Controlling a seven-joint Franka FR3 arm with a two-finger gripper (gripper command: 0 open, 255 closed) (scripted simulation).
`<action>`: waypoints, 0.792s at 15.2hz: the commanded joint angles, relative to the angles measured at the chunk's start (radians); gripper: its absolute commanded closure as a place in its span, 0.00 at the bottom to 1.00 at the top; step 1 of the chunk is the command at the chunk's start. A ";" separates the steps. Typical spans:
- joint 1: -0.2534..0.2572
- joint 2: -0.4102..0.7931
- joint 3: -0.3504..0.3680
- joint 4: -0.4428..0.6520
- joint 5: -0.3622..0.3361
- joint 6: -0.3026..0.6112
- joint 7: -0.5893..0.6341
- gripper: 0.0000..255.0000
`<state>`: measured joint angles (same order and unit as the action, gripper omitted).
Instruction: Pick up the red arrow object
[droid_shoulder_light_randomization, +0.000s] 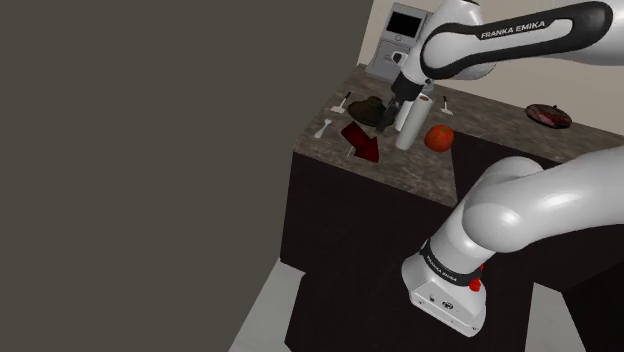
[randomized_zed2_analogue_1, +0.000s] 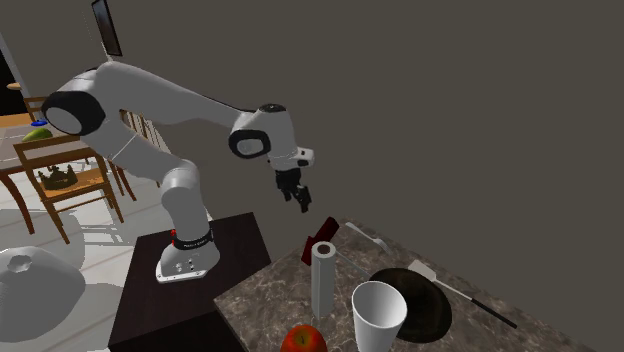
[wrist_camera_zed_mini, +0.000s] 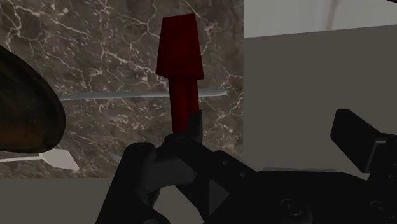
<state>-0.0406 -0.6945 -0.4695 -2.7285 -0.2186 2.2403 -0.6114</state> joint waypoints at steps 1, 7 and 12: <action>0.015 0.060 -0.078 -0.003 0.002 0.090 -0.079 0.00; 0.192 0.284 -0.372 0.050 0.143 0.321 -0.374 0.00; 0.253 0.339 -0.438 0.034 0.194 0.391 -0.428 0.00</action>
<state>0.1930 -0.3724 -0.8890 -2.6918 -0.0412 2.6115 -1.0238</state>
